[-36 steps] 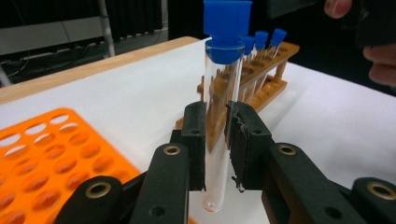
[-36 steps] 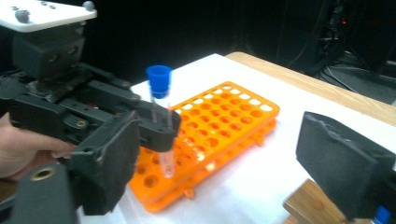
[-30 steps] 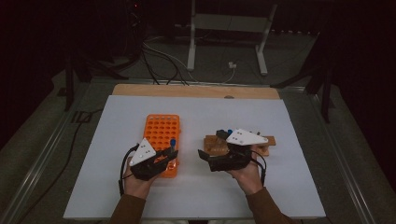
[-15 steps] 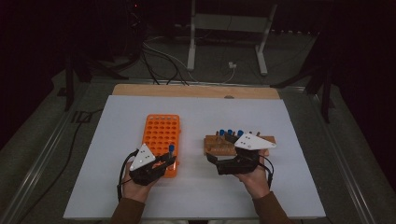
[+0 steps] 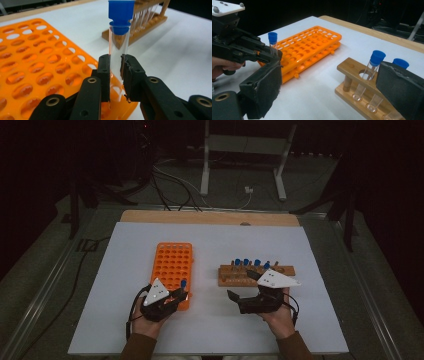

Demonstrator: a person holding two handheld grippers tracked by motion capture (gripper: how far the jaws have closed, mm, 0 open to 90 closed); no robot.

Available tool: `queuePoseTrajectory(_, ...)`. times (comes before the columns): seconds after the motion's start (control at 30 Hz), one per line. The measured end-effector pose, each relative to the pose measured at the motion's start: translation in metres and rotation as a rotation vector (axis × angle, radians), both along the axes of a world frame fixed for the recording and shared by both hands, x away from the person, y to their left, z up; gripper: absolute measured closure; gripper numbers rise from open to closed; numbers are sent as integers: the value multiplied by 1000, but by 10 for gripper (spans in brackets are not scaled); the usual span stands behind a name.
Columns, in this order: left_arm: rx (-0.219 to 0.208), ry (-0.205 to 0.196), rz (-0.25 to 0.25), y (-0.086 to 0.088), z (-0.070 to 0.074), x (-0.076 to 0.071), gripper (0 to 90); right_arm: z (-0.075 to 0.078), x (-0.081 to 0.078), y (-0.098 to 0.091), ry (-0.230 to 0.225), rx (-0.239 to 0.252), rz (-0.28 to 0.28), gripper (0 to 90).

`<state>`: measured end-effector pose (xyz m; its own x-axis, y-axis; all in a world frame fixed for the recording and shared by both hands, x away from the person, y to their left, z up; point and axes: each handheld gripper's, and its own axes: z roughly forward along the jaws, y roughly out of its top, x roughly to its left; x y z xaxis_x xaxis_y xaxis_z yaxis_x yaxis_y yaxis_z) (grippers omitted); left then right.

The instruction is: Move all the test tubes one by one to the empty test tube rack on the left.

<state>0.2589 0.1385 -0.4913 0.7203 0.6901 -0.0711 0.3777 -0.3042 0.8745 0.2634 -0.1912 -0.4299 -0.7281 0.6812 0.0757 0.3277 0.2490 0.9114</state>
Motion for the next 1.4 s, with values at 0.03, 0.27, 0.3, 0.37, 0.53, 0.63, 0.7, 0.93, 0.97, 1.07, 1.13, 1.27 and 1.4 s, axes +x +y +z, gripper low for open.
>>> queuePoseTrajectory(0.03,14,3,-4,0,-1,0,780,-1,-1,0,0,-3,2,69)
queuePoseTrajectory(0.27,65,14,6,-3,-5,-4,783,-6,-2,1,8,-13,8,69)
queuePoseTrajectory(0.3,65,16,6,-3,-4,-4,783,-6,-2,1,8,-13,8,69)
queuePoseTrajectory(0.37,63,11,9,-4,-5,-5,783,-7,-3,1,10,-13,8,69)
queuePoseTrajectory(0.53,69,-4,10,-4,-6,-7,780,-9,-3,2,11,-20,11,69)
queuePoseTrajectory(0.63,60,0,2,-4,-6,-7,742,-11,-2,2,14,-19,9,69)
queuePoseTrajectory(0.7,55,-3,-3,-4,-5,-8,725,-11,-2,2,14,-18,8,69)
queuePoseTrajectory(0.93,38,-38,10,-1,1,-10,767,-12,-2,0,14,-18,4,69)
queuePoseTrajectory(0.97,41,-31,10,-1,1,-9,777,-12,-2,0,12,-19,1,69)
queuePoseTrajectory(1.07,53,-18,13,-3,0,-9,780,-12,-2,-1,11,-18,-1,69)
queuePoseTrajectory(1.13,61,-20,10,-4,0,-9,780,-11,-2,-1,11,-17,-5,69)
queuePoseTrajectory(1.27,40,-14,1,-1,0,-9,767,-11,-2,-3,2,-21,-12,69)
queuePoseTrajectory(1.4,3,-25,8,2,5,-10,589,-8,0,-9,-3,-9,-35,68)
